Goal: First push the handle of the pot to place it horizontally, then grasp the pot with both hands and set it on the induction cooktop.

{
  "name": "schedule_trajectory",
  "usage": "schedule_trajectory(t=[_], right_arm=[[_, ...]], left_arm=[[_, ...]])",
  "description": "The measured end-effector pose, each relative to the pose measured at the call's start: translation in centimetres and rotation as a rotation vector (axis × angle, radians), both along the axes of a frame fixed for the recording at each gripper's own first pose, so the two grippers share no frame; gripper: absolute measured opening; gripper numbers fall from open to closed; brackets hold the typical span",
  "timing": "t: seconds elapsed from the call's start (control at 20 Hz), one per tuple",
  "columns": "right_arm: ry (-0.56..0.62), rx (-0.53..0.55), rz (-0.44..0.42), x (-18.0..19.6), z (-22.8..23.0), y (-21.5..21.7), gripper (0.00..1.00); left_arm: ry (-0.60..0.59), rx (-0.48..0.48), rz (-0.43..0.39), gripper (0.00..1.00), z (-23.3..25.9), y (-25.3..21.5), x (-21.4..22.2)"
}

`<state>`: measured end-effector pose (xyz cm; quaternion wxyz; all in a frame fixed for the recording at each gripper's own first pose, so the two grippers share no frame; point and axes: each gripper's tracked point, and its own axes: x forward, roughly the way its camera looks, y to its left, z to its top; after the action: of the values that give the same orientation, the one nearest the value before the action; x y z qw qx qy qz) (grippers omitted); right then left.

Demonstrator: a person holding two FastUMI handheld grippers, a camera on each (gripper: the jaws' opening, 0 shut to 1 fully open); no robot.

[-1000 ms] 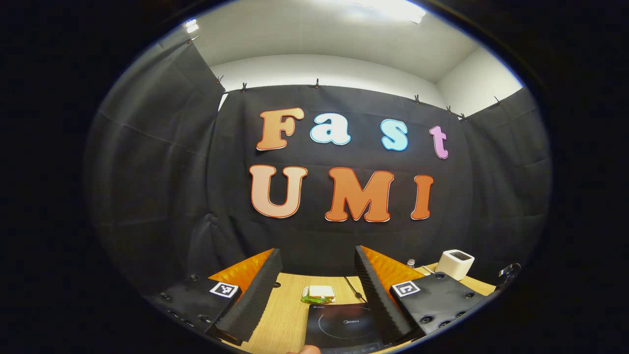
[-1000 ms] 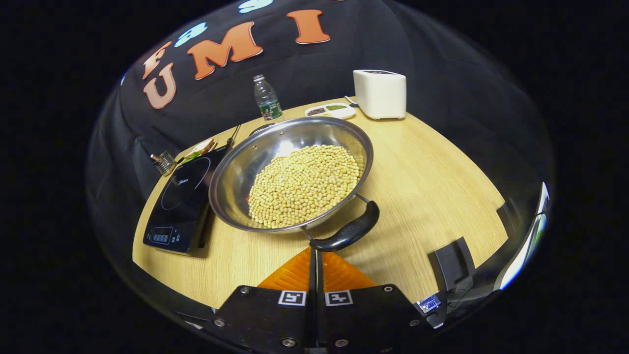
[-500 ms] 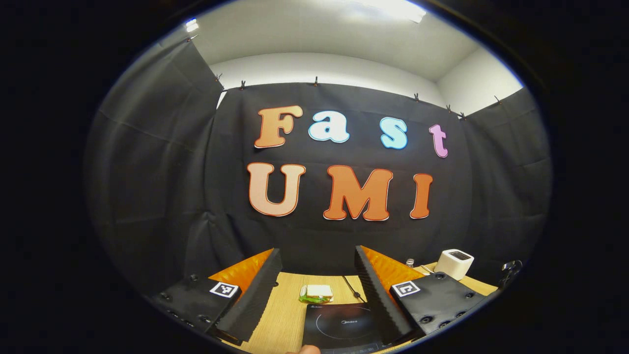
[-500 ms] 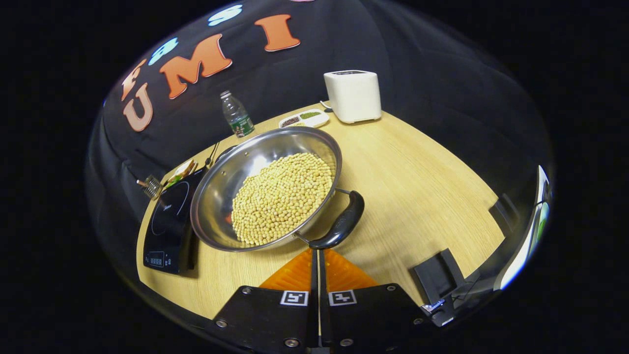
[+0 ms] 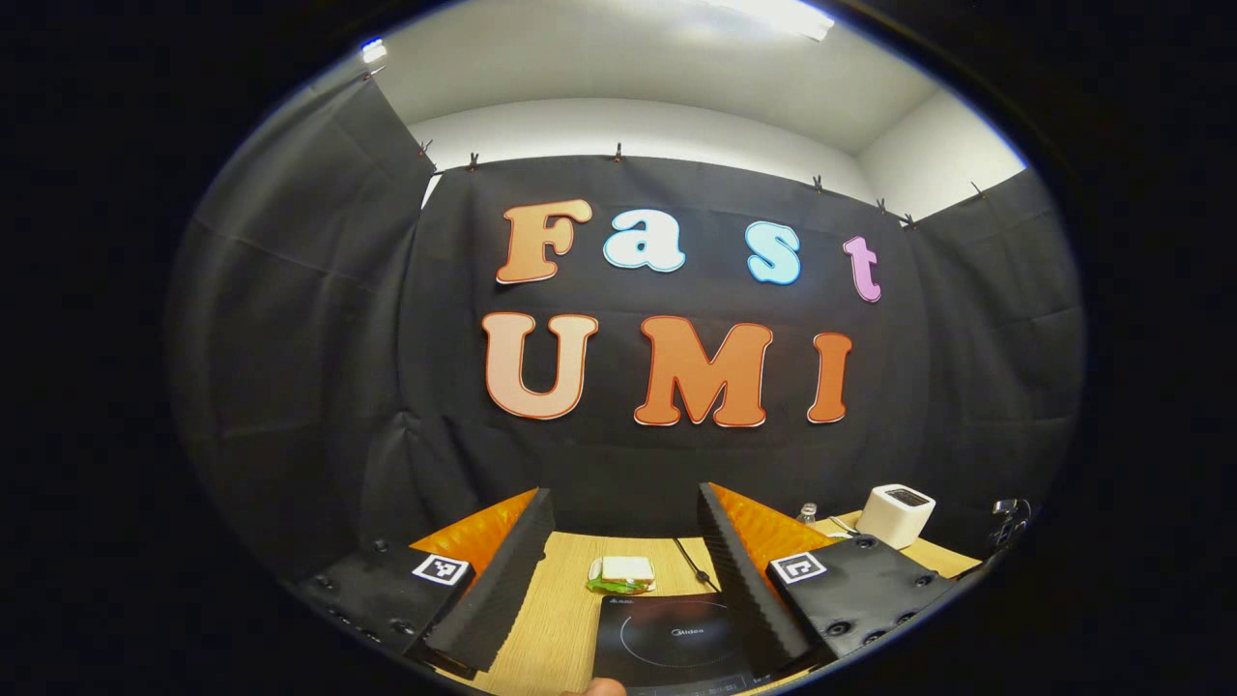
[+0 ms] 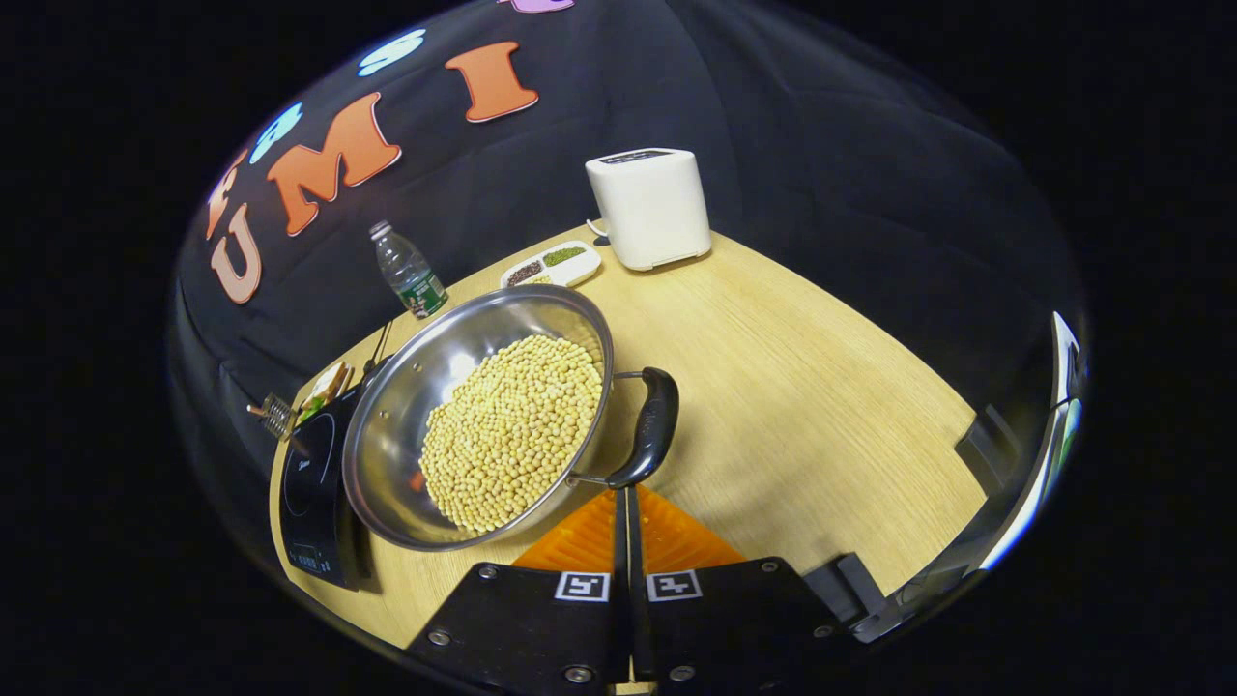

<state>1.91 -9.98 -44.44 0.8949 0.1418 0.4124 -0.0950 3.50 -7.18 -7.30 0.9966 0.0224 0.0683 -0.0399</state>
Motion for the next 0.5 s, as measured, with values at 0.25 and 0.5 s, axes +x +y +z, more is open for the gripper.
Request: schedule_trajectory(t=[0.25,0.5], right_arm=[[-0.010,-0.011,-0.009,2.3,-0.2,-1.4,0.00],[-0.010,-0.026,-0.030,4.1,-0.4,-2.3,0.00]], left_arm=[[0.026,-0.018,-0.005,0.97,-1.4,-0.5,0.8],[0.052,-0.039,-0.037,0.97,-2.9,-1.8,1.8]])
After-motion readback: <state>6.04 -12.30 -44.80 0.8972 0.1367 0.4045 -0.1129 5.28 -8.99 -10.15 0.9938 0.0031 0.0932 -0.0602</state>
